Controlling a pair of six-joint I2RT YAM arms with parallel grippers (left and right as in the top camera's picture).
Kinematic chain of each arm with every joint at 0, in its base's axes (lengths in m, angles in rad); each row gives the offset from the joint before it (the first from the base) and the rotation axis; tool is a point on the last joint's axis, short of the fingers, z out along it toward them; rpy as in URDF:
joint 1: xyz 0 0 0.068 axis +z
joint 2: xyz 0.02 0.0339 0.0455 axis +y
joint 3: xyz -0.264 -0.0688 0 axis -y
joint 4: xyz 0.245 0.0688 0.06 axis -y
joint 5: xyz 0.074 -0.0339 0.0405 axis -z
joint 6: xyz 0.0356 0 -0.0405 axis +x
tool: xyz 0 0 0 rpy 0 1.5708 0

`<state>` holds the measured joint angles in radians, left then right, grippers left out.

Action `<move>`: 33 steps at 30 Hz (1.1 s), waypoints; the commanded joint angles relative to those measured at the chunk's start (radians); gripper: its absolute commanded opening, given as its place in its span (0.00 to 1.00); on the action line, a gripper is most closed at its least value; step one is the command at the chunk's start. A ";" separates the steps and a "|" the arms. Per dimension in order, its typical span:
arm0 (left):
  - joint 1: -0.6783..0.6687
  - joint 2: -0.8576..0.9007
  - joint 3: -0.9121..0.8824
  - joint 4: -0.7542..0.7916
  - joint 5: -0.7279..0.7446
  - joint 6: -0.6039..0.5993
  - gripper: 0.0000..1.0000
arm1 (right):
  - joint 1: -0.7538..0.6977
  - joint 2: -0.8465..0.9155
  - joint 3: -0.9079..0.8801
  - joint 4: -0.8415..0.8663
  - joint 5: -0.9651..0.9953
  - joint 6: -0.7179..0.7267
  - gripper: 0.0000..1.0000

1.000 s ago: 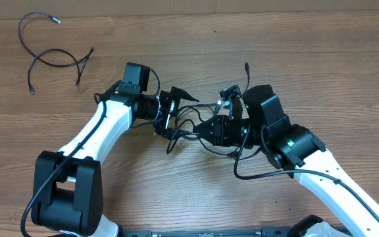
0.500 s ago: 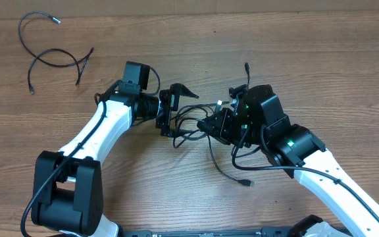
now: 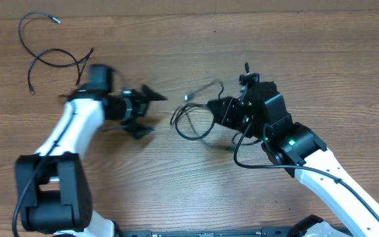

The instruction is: Untangle cables

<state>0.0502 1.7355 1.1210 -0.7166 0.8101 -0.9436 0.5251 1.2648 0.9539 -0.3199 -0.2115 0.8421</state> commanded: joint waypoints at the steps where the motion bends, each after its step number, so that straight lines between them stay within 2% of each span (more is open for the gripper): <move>1: 0.121 -0.008 0.006 -0.059 0.164 0.187 1.00 | -0.006 0.023 0.027 0.076 0.142 0.127 0.04; 5: 0.167 -0.008 0.006 -0.184 0.235 0.203 1.00 | -0.001 0.085 0.027 0.132 0.165 0.401 0.04; 7: 0.162 -0.008 0.003 -0.218 0.234 0.183 1.00 | 0.007 0.114 0.027 0.131 0.164 0.478 0.04; 9: 0.144 -0.008 -0.010 -0.229 0.234 0.113 1.00 | 0.018 0.148 0.027 0.132 0.140 0.548 0.04; 12: 0.112 -0.008 -0.054 -0.183 0.234 -0.065 1.00 | 0.019 0.174 0.027 0.132 0.083 0.596 0.04; 15: 0.081 -0.008 -0.105 -0.042 0.224 -0.248 1.00 | 0.019 0.173 0.027 0.142 0.037 0.624 0.04; 20: 0.037 -0.008 -0.198 0.302 0.202 -0.568 1.00 | 0.019 0.173 0.027 0.153 -0.048 0.667 0.04; 22: 0.027 -0.008 -0.217 0.402 0.192 -0.651 1.00 | 0.019 0.173 0.027 0.146 -0.075 0.676 0.04; 26: 0.021 -0.008 -0.221 0.557 0.135 -0.758 1.00 | 0.019 0.173 0.027 0.147 -0.135 0.660 0.04; 30: 0.018 -0.008 -0.221 0.669 0.110 -0.818 1.00 | 0.019 0.173 0.027 0.149 -0.184 0.571 0.04; 33: -0.008 -0.008 -0.221 0.731 0.119 -0.848 1.00 | 0.025 0.173 0.027 0.153 -0.194 0.562 0.04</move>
<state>0.0685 1.7355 0.9073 -0.0154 0.9459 -1.7012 0.5388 1.4464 0.9604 -0.1764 -0.3622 1.4452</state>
